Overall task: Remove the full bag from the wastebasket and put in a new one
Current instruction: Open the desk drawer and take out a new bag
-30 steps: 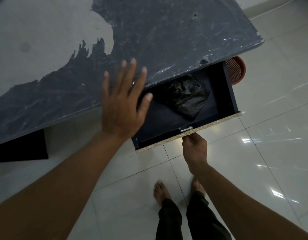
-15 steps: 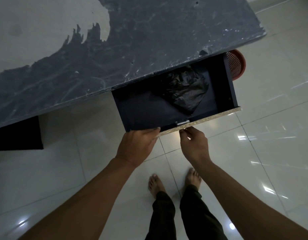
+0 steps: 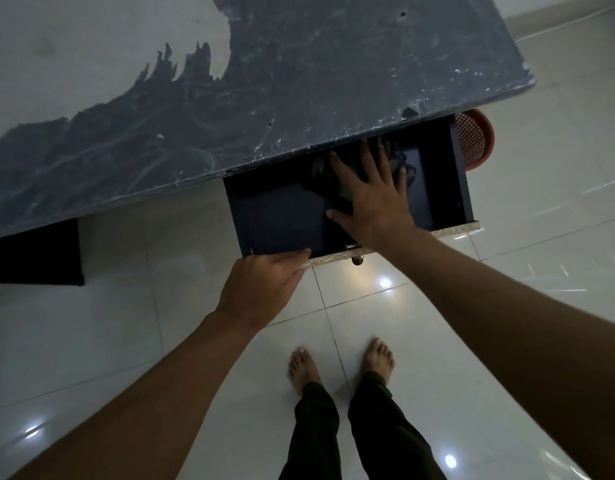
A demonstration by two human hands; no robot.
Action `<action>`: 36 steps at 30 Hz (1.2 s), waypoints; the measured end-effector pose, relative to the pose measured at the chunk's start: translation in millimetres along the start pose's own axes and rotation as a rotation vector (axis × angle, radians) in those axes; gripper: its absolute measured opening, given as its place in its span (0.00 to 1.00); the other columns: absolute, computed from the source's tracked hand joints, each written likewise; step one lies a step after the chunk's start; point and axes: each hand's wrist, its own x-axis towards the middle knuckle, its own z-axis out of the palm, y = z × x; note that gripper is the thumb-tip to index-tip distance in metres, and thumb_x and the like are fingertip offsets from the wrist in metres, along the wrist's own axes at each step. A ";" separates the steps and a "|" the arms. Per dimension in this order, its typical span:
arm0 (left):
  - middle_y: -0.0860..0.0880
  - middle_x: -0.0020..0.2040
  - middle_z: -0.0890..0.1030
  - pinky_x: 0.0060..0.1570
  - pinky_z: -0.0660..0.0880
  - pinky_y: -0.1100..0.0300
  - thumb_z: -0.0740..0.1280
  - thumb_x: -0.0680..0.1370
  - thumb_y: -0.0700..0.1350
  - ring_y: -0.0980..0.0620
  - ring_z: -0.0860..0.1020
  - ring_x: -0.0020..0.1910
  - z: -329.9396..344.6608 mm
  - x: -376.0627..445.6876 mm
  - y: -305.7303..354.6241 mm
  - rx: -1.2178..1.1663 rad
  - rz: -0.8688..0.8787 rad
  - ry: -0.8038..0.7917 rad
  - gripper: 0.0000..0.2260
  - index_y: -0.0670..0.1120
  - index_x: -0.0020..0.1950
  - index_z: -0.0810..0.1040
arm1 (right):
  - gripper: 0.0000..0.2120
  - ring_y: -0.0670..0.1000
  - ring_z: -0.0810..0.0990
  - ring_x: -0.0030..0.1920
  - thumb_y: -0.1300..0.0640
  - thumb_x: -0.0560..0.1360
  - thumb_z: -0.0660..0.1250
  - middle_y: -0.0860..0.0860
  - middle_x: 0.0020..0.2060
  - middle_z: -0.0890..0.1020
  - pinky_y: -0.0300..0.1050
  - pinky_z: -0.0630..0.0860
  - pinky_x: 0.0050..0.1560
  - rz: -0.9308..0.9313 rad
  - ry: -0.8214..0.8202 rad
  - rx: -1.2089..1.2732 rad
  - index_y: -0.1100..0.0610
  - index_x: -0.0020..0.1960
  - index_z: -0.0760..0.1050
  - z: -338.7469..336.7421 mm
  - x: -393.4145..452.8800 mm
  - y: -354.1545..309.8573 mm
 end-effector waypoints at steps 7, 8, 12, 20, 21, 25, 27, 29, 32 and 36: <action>0.44 0.53 0.86 0.38 0.84 0.51 0.64 0.76 0.48 0.49 0.86 0.49 -8.3 1.2 2.8 0.023 -0.002 0.037 0.16 0.43 0.58 0.84 | 0.18 0.61 0.74 0.65 0.57 0.77 0.66 0.55 0.64 0.78 0.56 0.75 0.59 0.030 0.076 -0.034 0.45 0.65 0.76 -14.6 0.8 1.2; 0.44 0.55 0.85 0.41 0.84 0.51 0.65 0.76 0.47 0.48 0.85 0.53 -8.9 1.3 3.5 0.029 0.001 0.055 0.16 0.42 0.60 0.83 | 0.16 0.62 0.79 0.58 0.58 0.77 0.65 0.56 0.56 0.81 0.54 0.76 0.54 0.034 0.090 -0.014 0.45 0.62 0.78 -20.2 -2.3 0.3; 0.42 0.72 0.74 0.69 0.69 0.44 0.71 0.75 0.45 0.43 0.70 0.73 -21.3 6.3 3.5 0.176 0.063 0.082 0.25 0.44 0.72 0.74 | 0.14 0.59 0.83 0.49 0.57 0.76 0.65 0.54 0.48 0.86 0.50 0.80 0.46 -0.051 0.318 0.195 0.49 0.60 0.80 -42.8 -25.3 4.5; 0.38 0.79 0.60 0.73 0.52 0.31 0.67 0.74 0.60 0.38 0.57 0.78 -49.4 18.4 2.6 0.399 0.047 0.065 0.38 0.41 0.78 0.62 | 0.17 0.55 0.83 0.52 0.56 0.76 0.65 0.57 0.52 0.85 0.45 0.80 0.52 -0.165 0.630 0.470 0.63 0.61 0.79 -65.0 -79.9 12.8; 0.38 0.79 0.60 0.73 0.52 0.30 0.67 0.74 0.61 0.38 0.57 0.78 -52.4 20.5 1.4 0.403 0.033 0.066 0.39 0.41 0.78 0.61 | 0.16 0.55 0.83 0.51 0.58 0.75 0.66 0.58 0.52 0.85 0.45 0.80 0.51 -0.177 0.645 0.488 0.63 0.61 0.80 -65.7 -84.7 11.4; 0.39 0.80 0.56 0.73 0.50 0.30 0.63 0.75 0.66 0.38 0.54 0.79 -64.3 41.1 -7.5 0.434 -0.051 0.070 0.43 0.40 0.80 0.56 | 0.15 0.51 0.83 0.48 0.60 0.75 0.66 0.56 0.51 0.85 0.38 0.78 0.50 -0.164 0.646 0.544 0.63 0.60 0.80 -62.9 -96.6 8.6; 0.41 0.81 0.55 0.74 0.49 0.31 0.62 0.76 0.66 0.39 0.52 0.80 -68.1 54.3 -13.2 0.454 -0.090 0.069 0.42 0.41 0.80 0.54 | 0.15 0.50 0.82 0.47 0.60 0.75 0.66 0.56 0.49 0.85 0.36 0.76 0.49 -0.153 0.622 0.560 0.63 0.60 0.80 -58.7 -99.3 7.4; 0.42 0.81 0.55 0.75 0.48 0.33 0.63 0.76 0.65 0.41 0.52 0.80 -67.9 67.7 -18.4 0.469 -0.121 0.067 0.42 0.43 0.80 0.53 | 0.15 0.51 0.82 0.46 0.63 0.75 0.67 0.55 0.49 0.85 0.39 0.77 0.48 -0.152 0.580 0.569 0.62 0.60 0.79 -51.9 -99.9 7.2; 0.43 0.81 0.57 0.75 0.48 0.34 0.67 0.76 0.61 0.42 0.54 0.80 -62.8 87.1 -25.8 0.458 -0.166 0.057 0.41 0.44 0.80 0.54 | 0.16 0.52 0.82 0.47 0.65 0.74 0.69 0.55 0.50 0.85 0.47 0.80 0.49 -0.123 0.482 0.578 0.59 0.62 0.79 -39.4 -97.2 6.1; 0.45 0.80 0.59 0.76 0.51 0.37 0.70 0.76 0.56 0.44 0.56 0.80 -60.4 105.7 -35.7 0.409 -0.190 0.062 0.39 0.45 0.80 0.56 | 0.17 0.52 0.82 0.49 0.60 0.76 0.68 0.53 0.52 0.85 0.50 0.81 0.52 -0.023 0.387 0.606 0.57 0.64 0.78 -30.2 -89.3 8.1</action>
